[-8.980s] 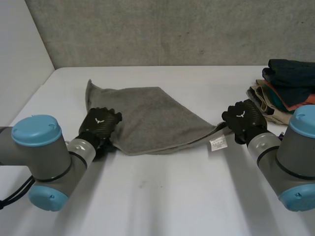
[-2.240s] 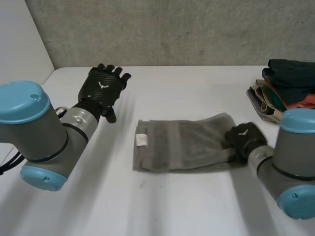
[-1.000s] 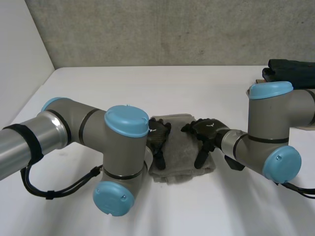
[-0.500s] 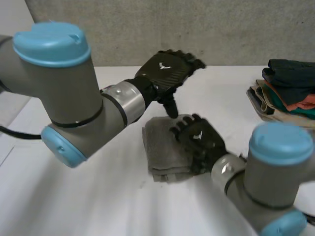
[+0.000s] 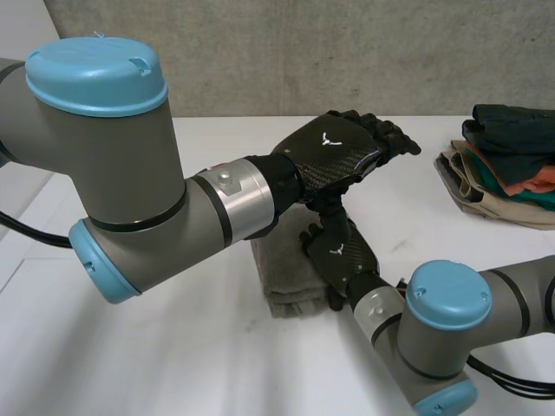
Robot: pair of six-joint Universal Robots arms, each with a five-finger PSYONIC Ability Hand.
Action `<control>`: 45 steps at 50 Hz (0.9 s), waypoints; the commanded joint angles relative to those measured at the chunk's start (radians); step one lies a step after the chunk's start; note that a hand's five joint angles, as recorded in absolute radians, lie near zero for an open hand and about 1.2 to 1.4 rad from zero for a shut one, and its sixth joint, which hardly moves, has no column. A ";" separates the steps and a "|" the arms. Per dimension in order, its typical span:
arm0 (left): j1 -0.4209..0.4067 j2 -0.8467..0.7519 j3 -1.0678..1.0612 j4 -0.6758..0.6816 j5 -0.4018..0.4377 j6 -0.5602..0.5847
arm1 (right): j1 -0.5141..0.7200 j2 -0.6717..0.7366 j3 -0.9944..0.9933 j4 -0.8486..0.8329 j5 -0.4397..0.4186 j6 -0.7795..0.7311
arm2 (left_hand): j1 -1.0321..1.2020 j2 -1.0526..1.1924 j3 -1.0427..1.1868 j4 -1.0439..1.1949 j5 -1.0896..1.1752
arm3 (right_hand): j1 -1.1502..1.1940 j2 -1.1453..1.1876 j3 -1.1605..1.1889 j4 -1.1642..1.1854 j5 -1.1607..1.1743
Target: Fold the laundry.
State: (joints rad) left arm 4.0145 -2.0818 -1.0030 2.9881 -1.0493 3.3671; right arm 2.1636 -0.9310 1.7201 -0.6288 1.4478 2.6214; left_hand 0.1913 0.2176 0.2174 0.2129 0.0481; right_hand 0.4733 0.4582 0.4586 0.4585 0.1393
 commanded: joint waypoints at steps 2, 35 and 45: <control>0.008 0.000 0.001 0.002 0.000 0.000 | -0.002 0.009 -0.063 -0.017 -0.012 0.006 | 0.005 -0.022 -0.022 -0.017 -0.027 | 0.287 0.302 0.301 0.302 0.446; 0.061 0.074 0.064 0.049 -0.011 -0.038 | -0.094 0.011 -0.510 -0.002 0.006 0.121 | 0.002 -0.025 -0.024 -0.020 -0.030 | 0.923 0.938 0.938 0.938 1.082; 0.101 0.115 0.061 0.103 -0.009 -0.162 | -0.375 -0.063 -0.700 -0.123 0.036 0.308 | 0.013 -0.013 -0.013 -0.008 -0.018 | 0.923 0.938 0.938 0.938 1.082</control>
State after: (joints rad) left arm 4.0958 -1.9793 -0.9374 3.0750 -1.0599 3.2659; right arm 1.9555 -0.9730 1.1008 -0.6717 1.4818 2.8559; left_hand 0.1914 0.2176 0.2174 0.2129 0.0481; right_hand 1.0354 1.1514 1.1659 1.1978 0.9265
